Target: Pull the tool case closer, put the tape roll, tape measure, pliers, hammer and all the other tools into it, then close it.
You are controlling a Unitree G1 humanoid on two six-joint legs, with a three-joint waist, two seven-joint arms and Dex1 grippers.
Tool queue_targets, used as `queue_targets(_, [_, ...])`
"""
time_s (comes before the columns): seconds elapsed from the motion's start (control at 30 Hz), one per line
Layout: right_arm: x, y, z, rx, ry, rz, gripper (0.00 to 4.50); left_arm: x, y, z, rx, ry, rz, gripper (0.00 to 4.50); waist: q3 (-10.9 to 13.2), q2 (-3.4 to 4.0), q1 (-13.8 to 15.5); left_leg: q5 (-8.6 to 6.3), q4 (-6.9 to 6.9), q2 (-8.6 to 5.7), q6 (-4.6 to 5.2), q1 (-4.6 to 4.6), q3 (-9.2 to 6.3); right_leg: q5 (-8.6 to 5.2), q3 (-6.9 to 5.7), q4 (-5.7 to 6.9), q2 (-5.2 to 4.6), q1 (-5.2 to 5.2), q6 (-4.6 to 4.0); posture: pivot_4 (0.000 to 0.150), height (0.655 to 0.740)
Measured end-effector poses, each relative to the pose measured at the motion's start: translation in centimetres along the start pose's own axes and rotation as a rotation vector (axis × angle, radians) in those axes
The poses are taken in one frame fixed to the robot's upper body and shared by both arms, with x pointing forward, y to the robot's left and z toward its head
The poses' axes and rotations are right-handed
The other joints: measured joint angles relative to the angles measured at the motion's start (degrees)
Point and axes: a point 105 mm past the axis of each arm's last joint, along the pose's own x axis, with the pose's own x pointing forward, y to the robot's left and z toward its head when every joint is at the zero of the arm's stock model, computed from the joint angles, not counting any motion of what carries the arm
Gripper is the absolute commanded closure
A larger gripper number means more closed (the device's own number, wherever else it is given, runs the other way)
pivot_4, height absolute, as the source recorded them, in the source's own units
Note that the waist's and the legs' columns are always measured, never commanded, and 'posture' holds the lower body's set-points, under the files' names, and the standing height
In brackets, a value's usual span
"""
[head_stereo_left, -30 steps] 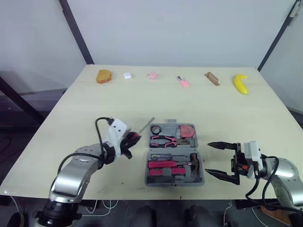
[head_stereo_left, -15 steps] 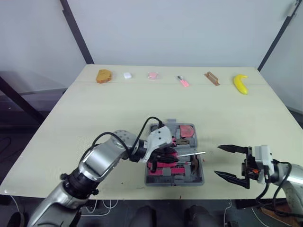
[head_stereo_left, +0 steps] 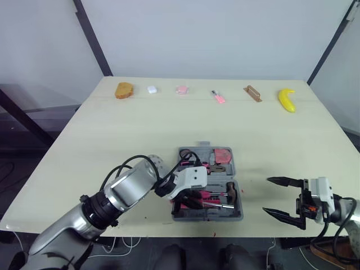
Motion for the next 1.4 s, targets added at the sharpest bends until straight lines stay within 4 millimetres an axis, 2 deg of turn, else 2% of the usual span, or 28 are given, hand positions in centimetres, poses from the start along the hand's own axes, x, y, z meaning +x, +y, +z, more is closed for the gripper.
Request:
queue_targets(0.5, [0.0, 0.1, 0.0, 0.001, 0.000, 0.002, 0.00, 1.7, -0.5, 0.1, -0.046, 0.024, -0.014, 3.89, 0.0, 0.00, 0.1, 0.00, 0.02, 0.00, 0.00, 0.00, -0.02, 0.00, 0.00, 0.01, 0.00, 0.00, 0.00, 0.150, 0.7400])
queue_targets(0.57, [-0.4, 0.7, -0.4, 0.033, 0.014, 0.026, 0.00, 2.0, -0.4, 0.2, -0.053, 0.021, -0.020, 3.89, 0.0, 0.00, 0.1, 0.00, 0.02, 0.00, 0.00, 0.00, -0.02, 0.00, 0.00, 0.01, 0.00, 0.00, 0.00, 0.150, 0.7400])
queue_targets(0.73, [-0.6, 0.9, -0.4, 0.044, 0.019, 0.032, 0.00, 2.6, -0.5, 0.4, -0.049, 0.016, -0.035, 3.89, 0.0, 0.00, 0.1, 0.00, 0.04, 0.00, 0.00, 0.01, -0.03, 0.00, 0.01, 0.03, 0.00, 0.00, 0.00, 0.150, 0.7400])
queue_targets(1.1, [-0.3, 0.9, 0.2, 0.022, 0.014, 0.023, 0.00, 3.0, -0.2, 0.5, -0.056, 0.003, -0.031, 3.89, 0.0, 0.00, 0.4, 0.00, 0.06, -0.01, 0.00, 0.00, -0.05, 0.00, 0.02, 0.02, -0.02, 0.00, 0.00, 0.150, 0.7400])
queue_targets(1.17, [-0.2, 0.9, 0.2, 0.022, 0.014, 0.021, 0.00, 3.0, -0.2, 0.5, -0.057, 0.001, -0.034, 2.91, 0.0, 0.00, 0.5, 0.00, 0.07, -0.01, 0.00, 0.00, -0.04, 0.00, 0.02, 0.03, -0.02, 0.01, 0.00, 0.150, 0.7400])
queue_targets(1.2, [-0.2, 0.9, 0.2, 0.021, 0.014, 0.021, 0.00, 3.1, -0.3, 0.5, -0.058, 0.000, -0.035, 2.74, 0.0, 0.00, 0.5, 0.00, 0.07, -0.01, 0.00, 0.00, -0.03, 0.00, 0.02, 0.02, -0.02, 0.01, 0.00, 0.150, 0.7400])
queue_targets(1.33, [-0.2, 0.7, 0.3, 0.015, 0.013, 0.016, 0.00, 3.3, -0.7, 0.8, -0.046, -0.026, -0.056, 1.27, 0.0, 0.01, 0.5, 0.00, 0.07, -0.01, 0.00, 0.01, -0.04, 0.00, 0.02, 0.04, -0.01, 0.00, 0.00, 0.150, 0.7400])
queue_targets(1.4, [-0.2, 0.7, 0.3, 0.014, 0.014, 0.015, 0.00, 3.4, -0.8, 0.9, -0.042, -0.031, -0.061, 1.27, 0.0, 0.01, 0.6, 0.00, 0.08, -0.01, 0.00, 0.01, -0.04, 0.00, 0.02, 0.07, -0.02, 0.01, 0.00, 0.150, 0.7400])
